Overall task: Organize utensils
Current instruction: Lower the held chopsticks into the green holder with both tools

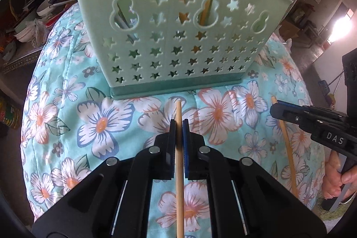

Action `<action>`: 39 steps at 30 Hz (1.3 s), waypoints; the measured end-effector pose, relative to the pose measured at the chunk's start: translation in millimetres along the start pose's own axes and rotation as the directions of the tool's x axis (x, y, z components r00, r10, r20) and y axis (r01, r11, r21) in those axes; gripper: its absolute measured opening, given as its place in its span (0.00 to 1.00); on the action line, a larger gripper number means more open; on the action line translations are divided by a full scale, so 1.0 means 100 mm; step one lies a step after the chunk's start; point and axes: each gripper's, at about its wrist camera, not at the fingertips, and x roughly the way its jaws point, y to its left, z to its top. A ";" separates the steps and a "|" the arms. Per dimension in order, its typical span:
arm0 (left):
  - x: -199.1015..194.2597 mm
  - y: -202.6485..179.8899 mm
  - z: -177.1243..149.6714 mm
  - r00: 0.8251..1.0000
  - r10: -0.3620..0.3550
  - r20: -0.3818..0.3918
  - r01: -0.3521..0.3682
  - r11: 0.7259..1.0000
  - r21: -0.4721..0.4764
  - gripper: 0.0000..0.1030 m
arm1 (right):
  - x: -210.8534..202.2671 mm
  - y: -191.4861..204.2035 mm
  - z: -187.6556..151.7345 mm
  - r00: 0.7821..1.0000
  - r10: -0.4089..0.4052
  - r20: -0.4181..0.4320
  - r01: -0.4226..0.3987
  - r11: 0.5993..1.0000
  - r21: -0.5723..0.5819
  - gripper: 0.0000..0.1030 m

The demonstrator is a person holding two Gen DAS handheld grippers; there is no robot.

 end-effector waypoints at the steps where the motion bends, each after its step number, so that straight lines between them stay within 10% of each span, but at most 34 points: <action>1: -0.08 0.01 0.02 1.000 -0.007 0.017 0.007 1.000 -0.002 0.05 | -0.07 0.01 0.02 1.000 0.006 0.017 -0.006 1.000 0.000 0.06; 27: -1.66 0.07 -0.10 0.954 -0.053 0.295 0.044 0.998 0.038 0.05 | -1.52 0.49 -0.10 0.940 0.066 0.335 -0.026 0.992 -0.121 0.06; 39: -2.45 0.18 0.30 0.825 -0.059 0.561 0.075 0.997 -0.005 0.05 | -1.62 0.49 -0.09 0.926 0.083 0.369 -0.039 0.991 -0.124 0.06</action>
